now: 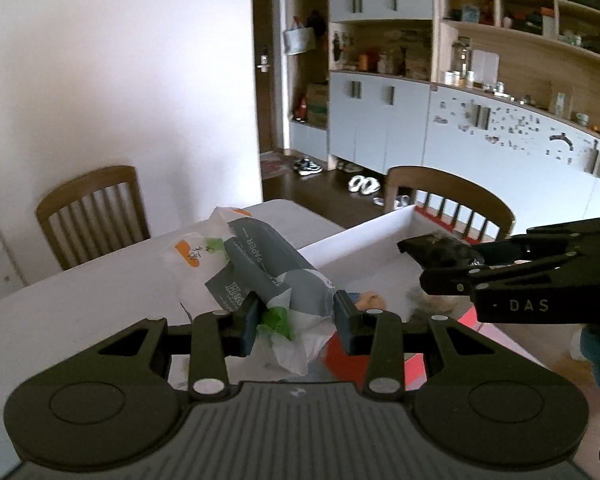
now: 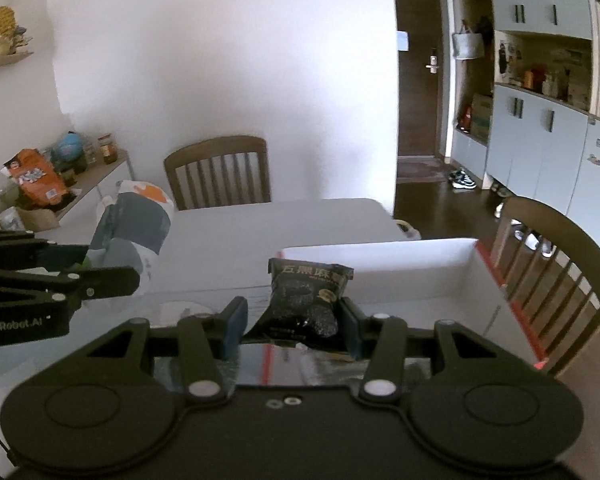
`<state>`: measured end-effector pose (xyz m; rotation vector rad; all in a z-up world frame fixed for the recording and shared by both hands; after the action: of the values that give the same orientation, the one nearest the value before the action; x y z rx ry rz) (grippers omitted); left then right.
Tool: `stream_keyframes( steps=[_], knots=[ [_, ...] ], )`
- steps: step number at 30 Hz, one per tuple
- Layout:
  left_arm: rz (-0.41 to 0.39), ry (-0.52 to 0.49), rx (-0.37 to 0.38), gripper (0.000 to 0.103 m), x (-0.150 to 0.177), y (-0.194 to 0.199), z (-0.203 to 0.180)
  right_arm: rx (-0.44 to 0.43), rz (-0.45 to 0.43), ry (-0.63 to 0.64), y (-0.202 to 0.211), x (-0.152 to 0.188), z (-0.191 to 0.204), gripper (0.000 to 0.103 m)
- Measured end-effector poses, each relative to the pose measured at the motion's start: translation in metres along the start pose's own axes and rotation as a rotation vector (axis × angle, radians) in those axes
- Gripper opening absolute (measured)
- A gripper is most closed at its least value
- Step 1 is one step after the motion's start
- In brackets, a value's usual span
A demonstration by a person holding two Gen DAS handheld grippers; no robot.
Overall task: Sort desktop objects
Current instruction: 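Carry the white bag and black packet with both tools over the red shoebox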
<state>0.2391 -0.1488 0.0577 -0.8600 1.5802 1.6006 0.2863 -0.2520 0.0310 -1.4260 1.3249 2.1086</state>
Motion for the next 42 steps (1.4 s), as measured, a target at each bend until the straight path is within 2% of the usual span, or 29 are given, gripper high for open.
stream_keyframes(
  steps=[12, 21, 30, 42],
  knots=[
    [0.021, -0.067, 0.078, 0.037, -0.016, -0.051, -0.074, 0.072, 0.003, -0.019, 0.000, 0.002, -0.076, 0.049],
    [0.080, -0.130, 0.101, 0.037, -0.012, -0.096, -0.111, 0.096, 0.012, -0.017, -0.016, 0.003, -0.116, 0.049],
    [0.159, -0.162, 0.080, 0.037, -0.002, -0.144, -0.116, 0.087, 0.062, -0.003, -0.050, 0.015, -0.134, 0.049],
    [0.259, -0.173, 0.103, 0.037, 0.009, -0.190, -0.115, 0.045, 0.159, 0.019, -0.100, 0.025, -0.139, 0.049]
  ],
)
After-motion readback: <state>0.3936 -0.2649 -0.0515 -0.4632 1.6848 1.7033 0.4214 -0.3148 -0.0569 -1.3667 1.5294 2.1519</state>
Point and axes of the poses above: each gripper's, at about its wrist camera, not at the fingertips, and y roughly against the way its jaws point, z to its left, x to its underside, the point moved 7 cm from there along -y, roughly the way its jaws point, and after that the axes turned 2 degrees about -z, right-handed, at the moved point
